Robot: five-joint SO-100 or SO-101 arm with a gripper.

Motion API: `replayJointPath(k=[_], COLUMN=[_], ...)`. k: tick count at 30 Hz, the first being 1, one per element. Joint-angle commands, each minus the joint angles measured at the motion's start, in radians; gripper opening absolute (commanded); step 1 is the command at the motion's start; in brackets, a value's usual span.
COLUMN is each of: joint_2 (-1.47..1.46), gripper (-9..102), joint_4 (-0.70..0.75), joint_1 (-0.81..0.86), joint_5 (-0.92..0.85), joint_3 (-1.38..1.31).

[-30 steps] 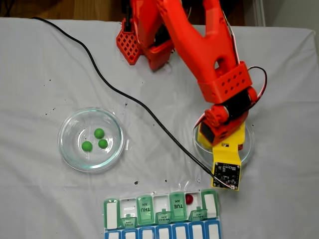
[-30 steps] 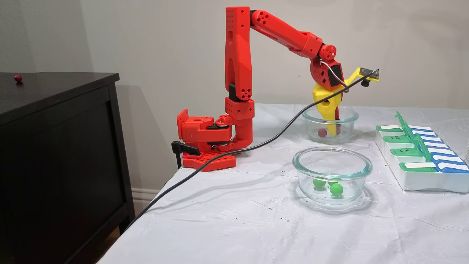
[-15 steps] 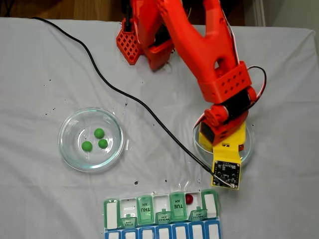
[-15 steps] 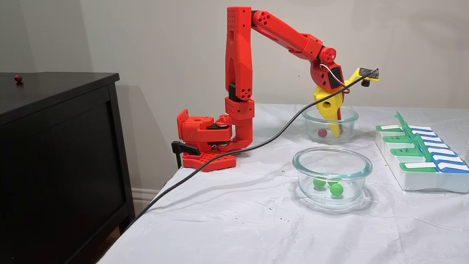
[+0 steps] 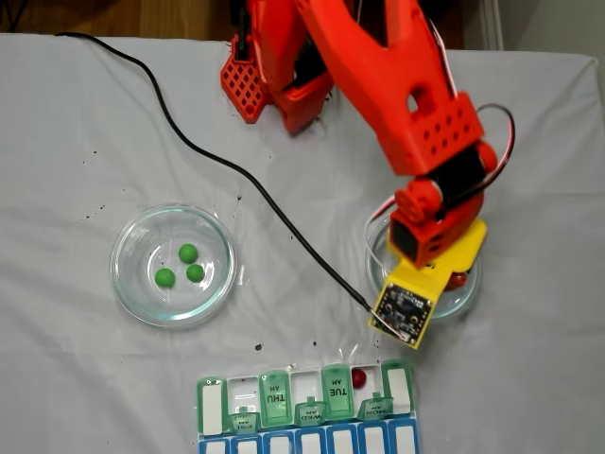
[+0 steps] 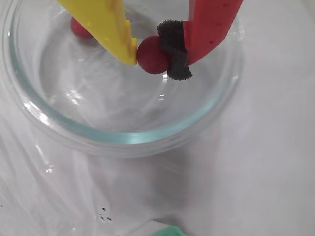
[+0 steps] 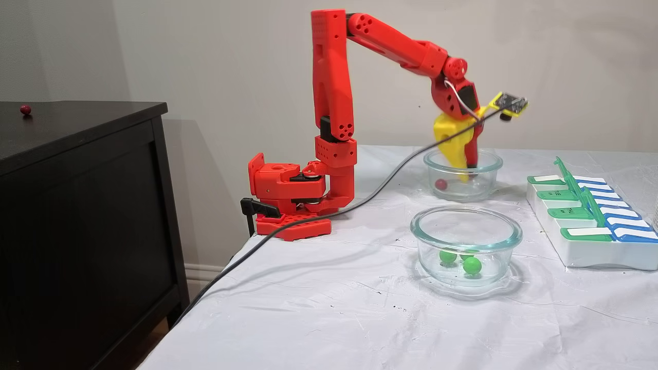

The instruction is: Sort medicines into box.

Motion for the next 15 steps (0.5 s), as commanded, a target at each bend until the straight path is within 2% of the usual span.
replayJointPath(k=[1, 5, 10, 15], joint_2=[0.222, 0.275, 0.273, 0.084], gripper=[0, 0, 0, 0], joint_4=[-0.025, 0.012, 0.161, 0.193], joint_1=[0.04, 0.091, 0.183, 0.304], joint_5=[0.114, 0.138, 0.127, 0.179], joint_3=[-0.035, -0.089, -0.221, -0.365])
